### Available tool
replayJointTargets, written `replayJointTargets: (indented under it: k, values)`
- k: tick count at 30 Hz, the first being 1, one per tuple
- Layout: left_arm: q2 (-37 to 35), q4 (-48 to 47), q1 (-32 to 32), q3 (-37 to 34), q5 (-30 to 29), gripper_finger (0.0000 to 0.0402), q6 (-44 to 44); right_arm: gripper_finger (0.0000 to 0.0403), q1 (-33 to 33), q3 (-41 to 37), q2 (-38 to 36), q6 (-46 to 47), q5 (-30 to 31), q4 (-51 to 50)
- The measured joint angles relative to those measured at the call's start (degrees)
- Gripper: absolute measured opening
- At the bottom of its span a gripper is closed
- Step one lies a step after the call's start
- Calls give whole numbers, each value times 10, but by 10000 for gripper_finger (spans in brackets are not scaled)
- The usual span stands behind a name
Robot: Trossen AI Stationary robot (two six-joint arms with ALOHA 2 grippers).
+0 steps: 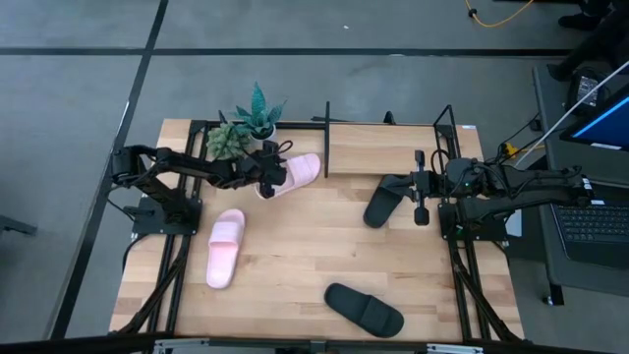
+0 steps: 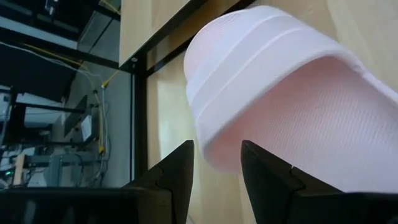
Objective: Pick and place slides into the shelf
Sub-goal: Put the top pink slide on the shelf
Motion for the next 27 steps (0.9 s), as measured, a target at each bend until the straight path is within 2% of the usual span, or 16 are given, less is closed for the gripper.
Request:
replayJointTargets:
  k: [6,11,21,27]
  values:
    - [0,8,13,0,1,126,1,19,0,0,0,0,0,0]
    - [0,21,26,0,46,126,1,19,0,0,0,0,0,0]
    - [22,29,37,0,61,126,1,19,0,0,0,0,0,0]
    - [68,82,37,0,31,126,33,19,0,0,0,0,0,1]
